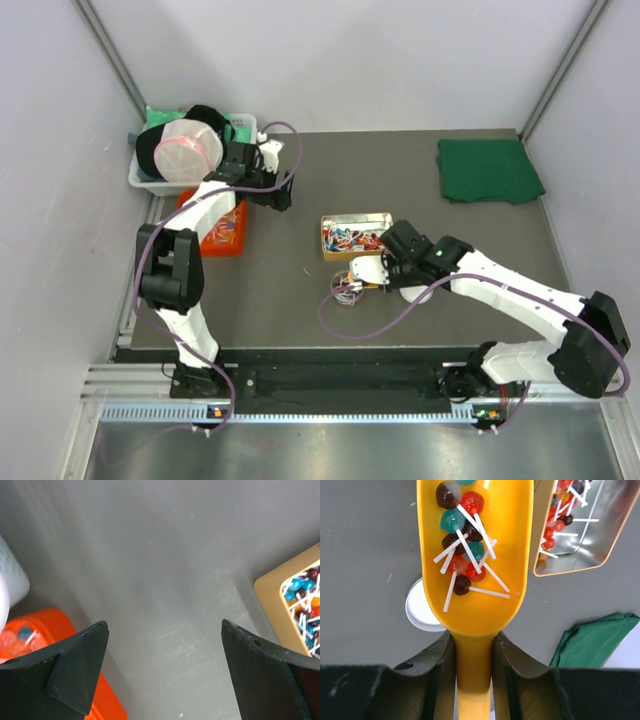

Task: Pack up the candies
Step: Place the fake candies in the packing bottle.

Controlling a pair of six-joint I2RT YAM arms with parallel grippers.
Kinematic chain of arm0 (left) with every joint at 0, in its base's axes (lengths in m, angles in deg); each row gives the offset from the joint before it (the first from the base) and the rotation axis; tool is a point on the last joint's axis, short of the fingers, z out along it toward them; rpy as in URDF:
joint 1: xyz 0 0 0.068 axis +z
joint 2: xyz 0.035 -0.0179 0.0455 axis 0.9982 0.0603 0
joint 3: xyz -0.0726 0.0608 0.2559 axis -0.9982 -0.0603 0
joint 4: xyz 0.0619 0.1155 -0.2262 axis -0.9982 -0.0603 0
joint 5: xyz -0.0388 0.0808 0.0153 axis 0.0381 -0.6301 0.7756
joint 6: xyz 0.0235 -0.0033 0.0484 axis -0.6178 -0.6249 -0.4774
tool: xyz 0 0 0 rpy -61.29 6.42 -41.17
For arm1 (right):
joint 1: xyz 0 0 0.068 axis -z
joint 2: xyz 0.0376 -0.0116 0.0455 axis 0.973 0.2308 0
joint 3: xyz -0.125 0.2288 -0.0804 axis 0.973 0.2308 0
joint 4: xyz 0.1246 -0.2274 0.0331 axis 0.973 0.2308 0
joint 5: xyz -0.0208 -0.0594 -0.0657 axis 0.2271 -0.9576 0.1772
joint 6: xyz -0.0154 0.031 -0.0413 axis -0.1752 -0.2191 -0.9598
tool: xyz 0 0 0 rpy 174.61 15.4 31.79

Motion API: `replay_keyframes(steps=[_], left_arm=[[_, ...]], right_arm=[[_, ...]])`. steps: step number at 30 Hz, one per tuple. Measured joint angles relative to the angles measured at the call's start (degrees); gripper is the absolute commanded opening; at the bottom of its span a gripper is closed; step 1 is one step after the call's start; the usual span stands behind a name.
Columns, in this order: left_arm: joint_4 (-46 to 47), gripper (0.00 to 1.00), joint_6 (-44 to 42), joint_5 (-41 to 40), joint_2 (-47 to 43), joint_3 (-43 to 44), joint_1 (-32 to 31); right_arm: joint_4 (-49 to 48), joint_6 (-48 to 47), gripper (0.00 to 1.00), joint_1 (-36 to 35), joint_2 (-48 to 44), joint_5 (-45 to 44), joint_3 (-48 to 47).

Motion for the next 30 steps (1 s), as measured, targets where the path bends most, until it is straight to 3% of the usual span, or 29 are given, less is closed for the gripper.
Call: replay_keyframes(steps=[12, 30], left_arm=[[0.3, 0.99, -0.1, 0.3, -6.9, -6.5, 1.7], [0.4, 0.99, -1.0, -1.0, -9.2, -9.3, 2.1]], right_arm=[[2.0, -2.1, 0.00, -4.3, 3.7, -9.0, -2.2], [0.2, -7.0, 0.00, -8.5, 5.3, -19.1, -2.7]])
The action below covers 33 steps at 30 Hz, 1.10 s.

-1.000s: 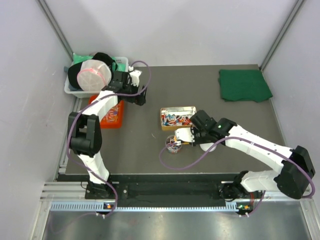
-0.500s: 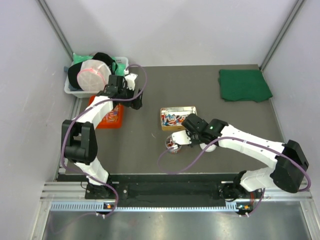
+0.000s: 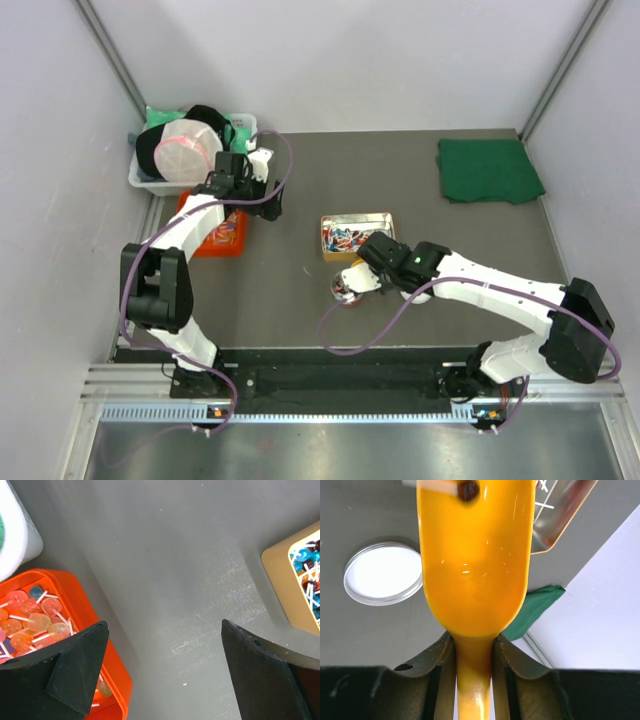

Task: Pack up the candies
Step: Place the fake candies in the packing bottle, then scoop the fake candies from the storage box.

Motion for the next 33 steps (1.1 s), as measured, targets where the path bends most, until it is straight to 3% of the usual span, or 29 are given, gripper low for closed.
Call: replay_keyframes(steps=[18, 24, 33], left_arm=[[0.0, 0.99, -0.7, 0.6, 0.0, -0.7, 0.0], [0.1, 0.99, -1.4, 3.2, 0.0, -2.5, 0.0], [1.4, 0.99, -2.2, 6.9, 0.0, -6.2, -0.9]], right_arm=[[-4.0, -4.1, 0.00, -1.1, 0.5, -5.7, -0.4], [-8.2, -2.6, 0.00, 4.9, 2.0, -3.1, -4.8], [-15.4, 2.8, 0.00, 15.5, 15.1, 1.5, -10.3]])
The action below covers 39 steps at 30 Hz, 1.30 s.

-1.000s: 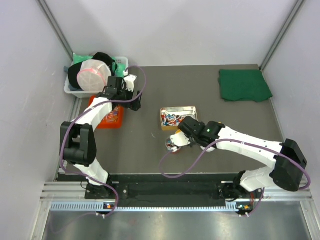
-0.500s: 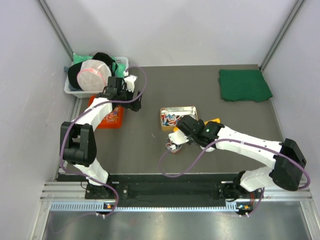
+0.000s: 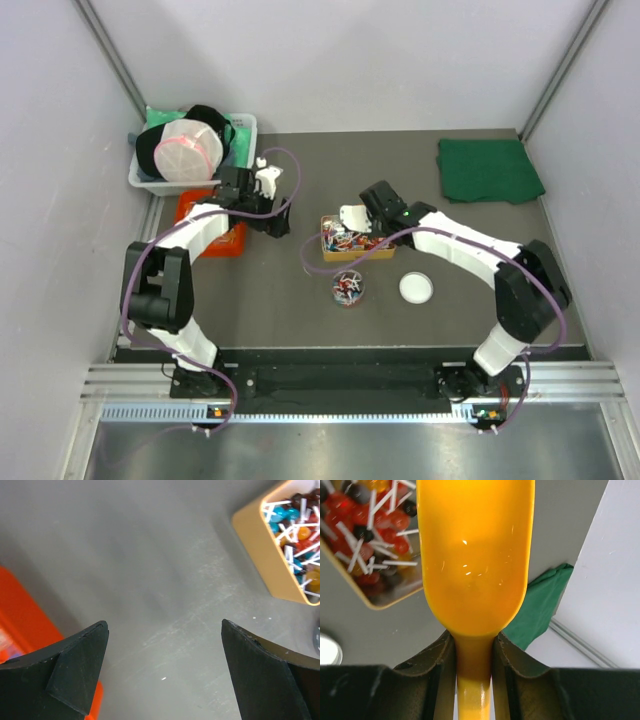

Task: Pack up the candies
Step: Scoop the fake candies from the storage box.

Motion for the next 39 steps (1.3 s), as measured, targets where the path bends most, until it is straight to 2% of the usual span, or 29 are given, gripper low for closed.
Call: replay_keyframes(steps=[4, 9, 19, 31, 36, 39], left_arm=[[1.3, 0.99, -0.2, 0.8, 0.0, -1.2, -2.0], [2.7, 0.99, -0.4, 0.9, -0.2, -2.8, -5.4], [5.2, 0.99, -1.5, 1.4, -3.7, -4.7, -9.5], [6.0, 0.99, -2.1, 1.8, -4.4, -6.1, -12.8], [6.1, 0.99, -2.1, 1.0, -4.3, -6.4, -13.4], [6.2, 0.99, -2.1, 0.3, -4.2, -6.4, -13.6]], right_arm=[[-1.2, 3.5, 0.00, 1.2, 3.8, 0.7, -3.9], [-1.7, 9.7, 0.00, 4.1, 4.5, 0.9, -6.8], [-1.2, 24.3, 0.00, 17.7, 6.2, 2.9, -7.9], [-1.9, 32.7, 0.00, 20.0, 12.3, 7.3, -3.7], [-2.9, 33.9, 0.20, 22.3, 13.7, 8.2, -3.2], [-3.5, 34.3, 0.22, 22.9, 13.8, 8.5, -3.2]])
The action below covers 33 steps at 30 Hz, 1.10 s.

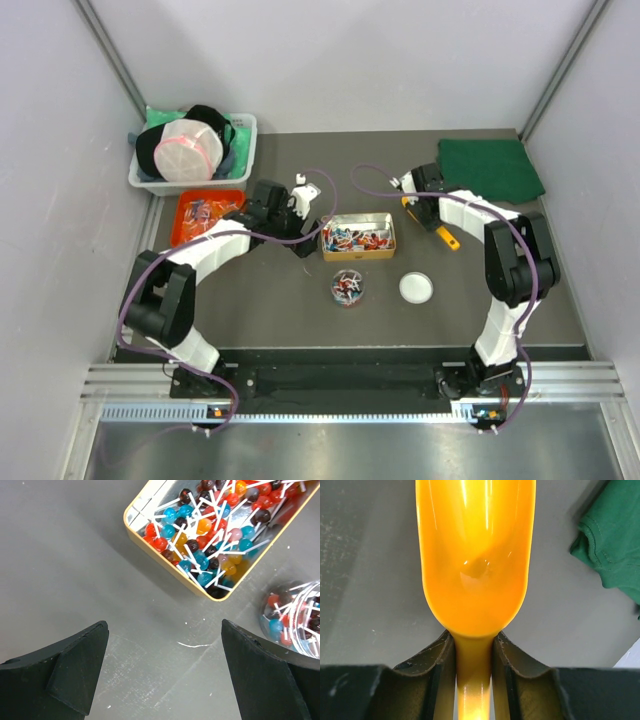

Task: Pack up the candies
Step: Scoop the fake candies from the storage box.

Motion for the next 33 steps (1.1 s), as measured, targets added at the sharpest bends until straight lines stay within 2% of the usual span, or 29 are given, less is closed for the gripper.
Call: replay_keyframes(steps=[3, 4, 5, 6, 17, 22, 33], left_arm=[[0.0, 0.99, 0.0, -1.0, 0.2, 0.0, -0.3], [0.0, 0.99, 0.0, -1.1, 0.3, 0.0, -0.4], [0.0, 0.99, 0.0, -1.2, 0.3, 0.0, -0.5], [0.0, 0.99, 0.0, -1.4, 0.4, 0.0, -0.6], [0.3, 0.99, 0.0, -2.9, 0.6, 0.0, -1.0], [0.8, 0.99, 0.1, -4.2, 1.2, 0.0, -1.0], [1.6, 0.99, 0.8, -3.9, 1.3, 0.0, -0.5]], right_arm=[[-0.2, 0.2, 0.17, 0.0, 0.0, 0.5, 0.0], [-0.2, 0.2, 0.11, 0.0, 0.0, 0.8, 0.0], [-0.2, 0.4, 0.01, 0.0, 0.0, 1.1, 0.0], [-0.2, 0.5, 0.00, 0.0, 0.0, 1.2, 0.0], [-0.1, 0.8, 0.00, 0.0, -0.3, 1.9, 0.0], [2.4, 0.5, 0.00, 0.0, -3.5, 3.5, 0.0], [7.8, -2.1, 0.00, 0.0, -11.3, 13.0, 0.4]])
